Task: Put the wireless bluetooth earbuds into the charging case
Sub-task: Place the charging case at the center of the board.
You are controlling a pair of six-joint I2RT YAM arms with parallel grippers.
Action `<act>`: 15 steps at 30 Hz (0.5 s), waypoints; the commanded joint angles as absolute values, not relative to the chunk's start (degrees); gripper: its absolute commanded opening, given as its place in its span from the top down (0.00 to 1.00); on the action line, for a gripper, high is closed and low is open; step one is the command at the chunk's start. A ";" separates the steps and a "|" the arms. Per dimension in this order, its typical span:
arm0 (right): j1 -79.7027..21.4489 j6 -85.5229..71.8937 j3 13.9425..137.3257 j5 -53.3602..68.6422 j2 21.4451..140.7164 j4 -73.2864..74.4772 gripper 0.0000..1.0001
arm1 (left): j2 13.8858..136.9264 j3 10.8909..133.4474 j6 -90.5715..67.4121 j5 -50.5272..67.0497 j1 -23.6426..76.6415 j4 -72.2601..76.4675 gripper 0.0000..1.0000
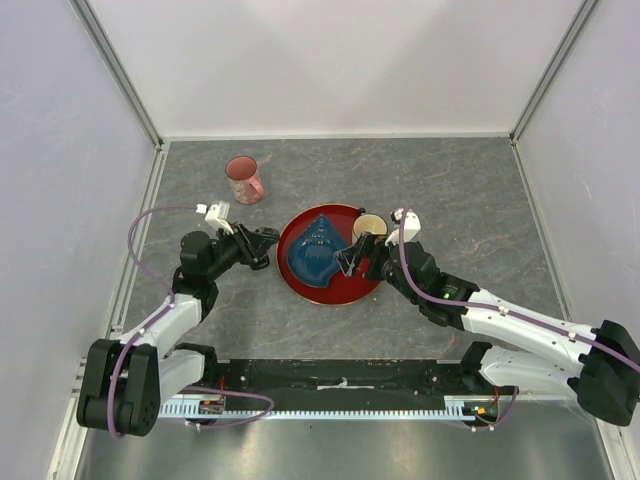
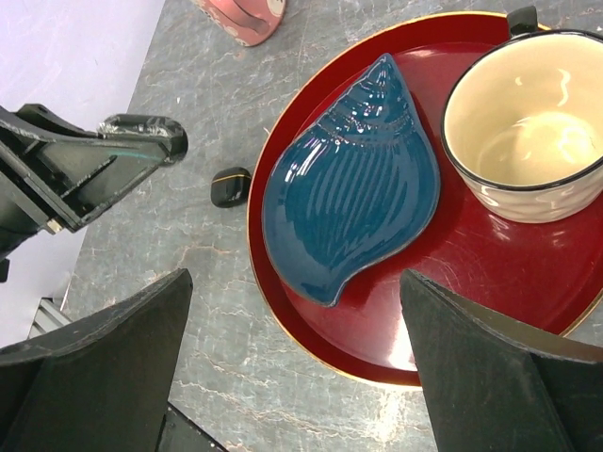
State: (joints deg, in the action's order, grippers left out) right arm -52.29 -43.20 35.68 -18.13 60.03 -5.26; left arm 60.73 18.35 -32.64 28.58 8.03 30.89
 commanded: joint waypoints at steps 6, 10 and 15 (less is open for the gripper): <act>-51.24 -43.51 35.68 -15.82 59.41 -5.27 0.02 | 65.81 24.34 -34.19 33.92 3.52 35.52 0.98; -51.15 -43.77 36.12 -14.68 59.41 -4.48 0.02 | 67.93 25.49 -34.01 35.60 1.32 36.55 0.98; -51.24 -44.30 36.91 -13.62 59.33 -3.96 0.02 | 71.27 26.27 -34.19 37.88 -2.19 36.65 0.98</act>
State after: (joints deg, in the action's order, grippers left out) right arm -51.40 -43.42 35.57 -14.81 60.03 -4.16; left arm 68.82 23.83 -33.45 34.06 0.27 34.28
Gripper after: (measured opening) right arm 0.979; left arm 0.360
